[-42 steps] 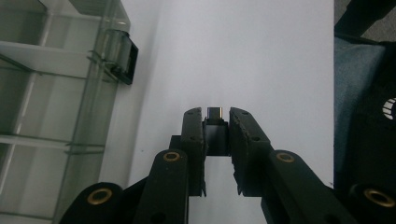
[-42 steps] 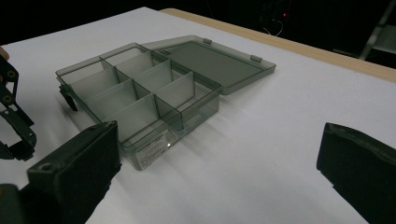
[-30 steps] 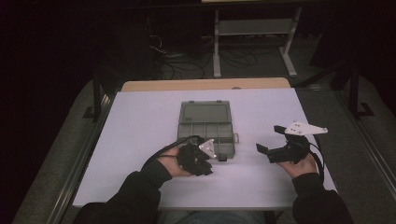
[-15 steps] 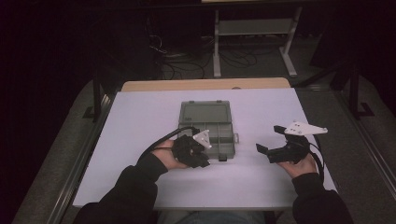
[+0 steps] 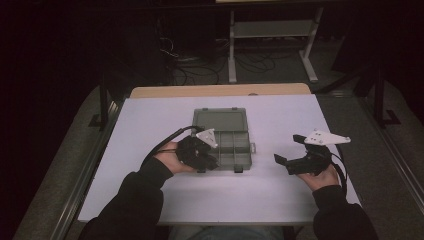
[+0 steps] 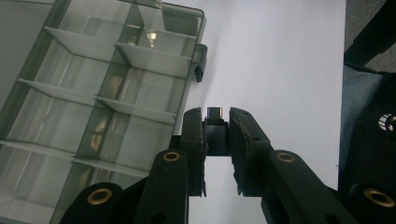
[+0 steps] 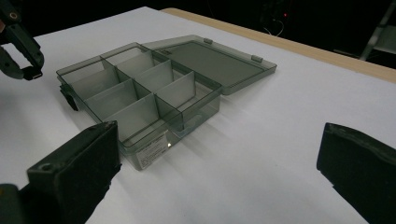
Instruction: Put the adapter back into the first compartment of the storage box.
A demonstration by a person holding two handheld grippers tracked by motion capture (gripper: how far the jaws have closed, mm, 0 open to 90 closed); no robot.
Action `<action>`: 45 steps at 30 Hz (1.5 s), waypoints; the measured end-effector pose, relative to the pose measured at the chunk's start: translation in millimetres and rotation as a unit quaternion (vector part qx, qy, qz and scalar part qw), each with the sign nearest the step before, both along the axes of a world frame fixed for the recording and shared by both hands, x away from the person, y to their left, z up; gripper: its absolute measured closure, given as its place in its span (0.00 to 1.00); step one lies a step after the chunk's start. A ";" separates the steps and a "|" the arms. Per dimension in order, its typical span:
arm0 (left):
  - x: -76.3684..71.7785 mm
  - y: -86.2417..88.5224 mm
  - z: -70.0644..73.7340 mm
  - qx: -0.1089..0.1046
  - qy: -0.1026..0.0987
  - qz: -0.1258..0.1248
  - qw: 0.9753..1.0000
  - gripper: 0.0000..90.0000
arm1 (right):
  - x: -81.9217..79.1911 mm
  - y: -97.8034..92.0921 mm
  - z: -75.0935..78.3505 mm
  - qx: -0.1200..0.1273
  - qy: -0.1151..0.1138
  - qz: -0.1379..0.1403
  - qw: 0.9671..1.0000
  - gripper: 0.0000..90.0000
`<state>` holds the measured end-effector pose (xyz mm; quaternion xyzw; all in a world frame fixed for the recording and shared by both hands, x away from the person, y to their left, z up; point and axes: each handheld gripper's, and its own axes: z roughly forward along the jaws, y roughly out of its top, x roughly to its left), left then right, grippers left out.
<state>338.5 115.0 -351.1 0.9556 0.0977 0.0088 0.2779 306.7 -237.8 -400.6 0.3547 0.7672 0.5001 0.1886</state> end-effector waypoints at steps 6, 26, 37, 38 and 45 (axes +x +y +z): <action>5.5 4.5 2.7 0.001 0.001 0.007 1.000 0.85 | 0.0 0.1 0.0 0.001 0.001 0.000 1.000 0.00; 34.2 34.7 3.7 -0.023 0.017 0.062 0.998 0.85 | 0.2 0.3 -0.3 0.000 0.002 0.002 1.000 0.00; 49.6 45.9 -4.2 -0.028 0.023 0.094 0.995 0.85 | 0.4 0.4 -0.5 -0.001 0.003 0.002 1.000 0.00; 50.5 46.7 -4.6 -0.028 0.023 0.096 0.995 0.85 | 0.2 0.5 -0.4 -0.001 0.002 0.002 1.000 0.00; 56.1 52.1 -5.2 -0.035 0.019 0.114 0.993 0.85 | 0.3 0.6 -0.6 -0.001 0.002 0.003 1.000 0.00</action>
